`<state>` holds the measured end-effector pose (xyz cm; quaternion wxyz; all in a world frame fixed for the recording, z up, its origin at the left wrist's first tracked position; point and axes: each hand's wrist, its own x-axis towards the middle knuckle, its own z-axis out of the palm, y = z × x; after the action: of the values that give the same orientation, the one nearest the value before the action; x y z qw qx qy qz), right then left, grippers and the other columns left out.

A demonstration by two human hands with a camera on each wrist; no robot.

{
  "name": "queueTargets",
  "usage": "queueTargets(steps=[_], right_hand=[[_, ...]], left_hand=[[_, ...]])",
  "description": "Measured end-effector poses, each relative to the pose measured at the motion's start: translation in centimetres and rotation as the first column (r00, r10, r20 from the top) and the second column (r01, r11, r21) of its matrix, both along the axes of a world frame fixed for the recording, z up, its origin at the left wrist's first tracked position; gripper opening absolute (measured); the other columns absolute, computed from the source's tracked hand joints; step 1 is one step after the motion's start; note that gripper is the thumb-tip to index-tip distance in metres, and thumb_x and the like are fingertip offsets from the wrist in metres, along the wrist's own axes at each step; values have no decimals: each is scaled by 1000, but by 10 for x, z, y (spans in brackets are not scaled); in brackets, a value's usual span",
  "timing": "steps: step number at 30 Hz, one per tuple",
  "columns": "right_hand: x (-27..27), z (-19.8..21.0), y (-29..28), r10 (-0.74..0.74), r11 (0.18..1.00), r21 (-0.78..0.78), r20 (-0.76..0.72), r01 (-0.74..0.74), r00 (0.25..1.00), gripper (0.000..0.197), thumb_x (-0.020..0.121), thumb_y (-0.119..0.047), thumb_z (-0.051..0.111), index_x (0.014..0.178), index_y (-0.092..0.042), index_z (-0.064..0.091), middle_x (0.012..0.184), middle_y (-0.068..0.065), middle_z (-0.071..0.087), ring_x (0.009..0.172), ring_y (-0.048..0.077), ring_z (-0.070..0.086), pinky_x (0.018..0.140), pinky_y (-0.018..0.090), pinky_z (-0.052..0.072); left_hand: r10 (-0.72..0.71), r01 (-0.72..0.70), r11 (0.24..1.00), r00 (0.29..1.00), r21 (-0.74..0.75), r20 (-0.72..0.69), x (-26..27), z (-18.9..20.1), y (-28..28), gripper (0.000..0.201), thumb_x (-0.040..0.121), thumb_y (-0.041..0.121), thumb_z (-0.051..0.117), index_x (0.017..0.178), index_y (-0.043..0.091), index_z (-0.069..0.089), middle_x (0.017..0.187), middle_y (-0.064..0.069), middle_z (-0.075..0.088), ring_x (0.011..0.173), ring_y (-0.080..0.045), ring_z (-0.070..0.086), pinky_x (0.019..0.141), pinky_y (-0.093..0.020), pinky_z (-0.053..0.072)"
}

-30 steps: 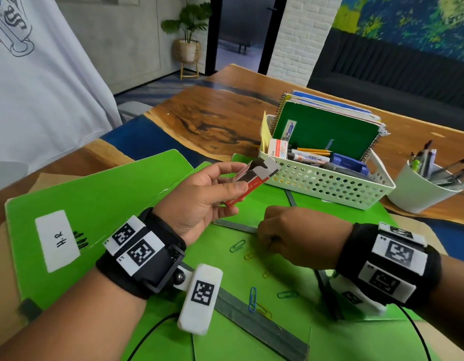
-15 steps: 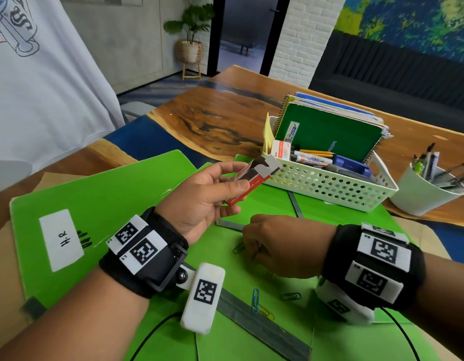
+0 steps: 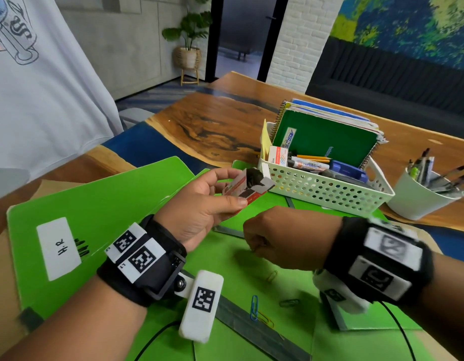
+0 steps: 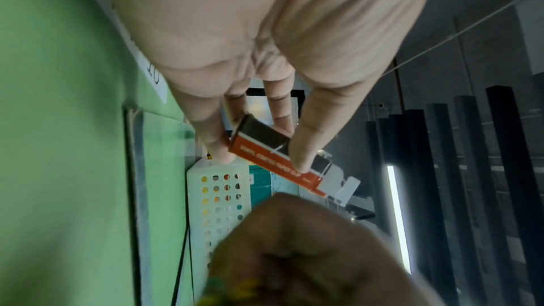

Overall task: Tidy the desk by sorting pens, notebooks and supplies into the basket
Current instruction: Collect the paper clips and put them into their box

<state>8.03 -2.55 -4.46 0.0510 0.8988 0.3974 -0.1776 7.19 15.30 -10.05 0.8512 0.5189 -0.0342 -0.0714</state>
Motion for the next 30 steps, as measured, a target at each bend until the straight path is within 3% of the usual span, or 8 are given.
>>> queueTargets(steps=[3, 7, 13, 19, 23, 26, 28, 30], right_hand=[[-14, 45, -10, 0, 991, 134, 31, -4, 1000, 5, 91, -29, 65, 91, -31, 62, 80, -14, 64, 73, 5, 61, 68, 23, 53], [-11, 81, -17, -35, 916, 397, 210, -53, 977, 5, 85, -31, 69, 90, -30, 67, 77, -15, 68, 72, 5, 63, 65, 20, 50], [23, 54, -12, -24, 996, 93, 304, -4, 952, 17, 92, -22, 61, 101, -32, 73, 89, -7, 72, 79, 18, 67, 70, 39, 58], [19, 50, -10, -10, 967, 244, 326, -74, 945, 16, 88, -30, 73, 103, -33, 77, 90, -9, 75, 76, 12, 68, 72, 33, 58], [18, 56, -19, -146, 843, 535, 315, -48, 938, 24, 80, -29, 83, 103, -24, 78, 84, -15, 72, 66, -9, 61, 68, 9, 50], [6, 53, -31, -288, 687, 724, 361, -71, 887, 11, 84, -26, 78, 92, -20, 73, 81, -14, 68, 71, -1, 64, 65, 18, 54], [-7, 42, -39, -315, 672, 739, 233, 43, 920, 6, 86, -30, 72, 87, -25, 70, 74, -16, 66, 69, -2, 63, 63, 14, 51], [-21, 25, -46, -254, 778, 576, -74, 250, 964, 7, 88, -36, 70, 94, -33, 71, 81, -19, 69, 72, -4, 65, 66, 13, 50]], left_hand=[[49, -49, 988, 999, 146, 1, 1, -4, 3, 53, 64, -4, 80, 110, 21, 70, 116, -18, 61, 101, -29, 65, 92, -40, 57], [-26, 28, 975, 1000, 219, -11, -2, -5, 0, 48, 66, -4, 83, 100, 29, 75, 114, -12, 63, 102, -28, 66, 98, -47, 53], [-91, 94, 965, 996, 246, -24, -5, -4, -5, 51, 64, -12, 82, 102, 21, 74, 102, -7, 63, 93, -23, 67, 90, -42, 55], [-144, 150, 977, 988, 154, -52, -6, -3, -7, 50, 58, -1, 86, 96, 29, 76, 99, -5, 63, 93, -29, 61, 85, -43, 48], [-156, 160, 986, 985, 48, -80, -4, -4, -6, 58, 64, -10, 75, 117, 12, 65, 107, -12, 63, 97, -30, 65, 88, -40, 56], [-131, 127, 991, 989, -51, -72, -3, -2, -1, 60, 72, -12, 67, 128, 7, 56, 115, -21, 59, 108, -38, 59, 94, -44, 51], [-107, 102, 992, 992, -70, -70, -2, -2, 1, 61, 73, -10, 67, 130, 8, 55, 112, -20, 60, 108, -40, 57, 94, -45, 49], [-87, 84, 996, 994, -41, -71, -2, -3, 0, 62, 71, -7, 69, 130, 9, 55, 109, -19, 61, 106, -40, 60, 92, -44, 53]])
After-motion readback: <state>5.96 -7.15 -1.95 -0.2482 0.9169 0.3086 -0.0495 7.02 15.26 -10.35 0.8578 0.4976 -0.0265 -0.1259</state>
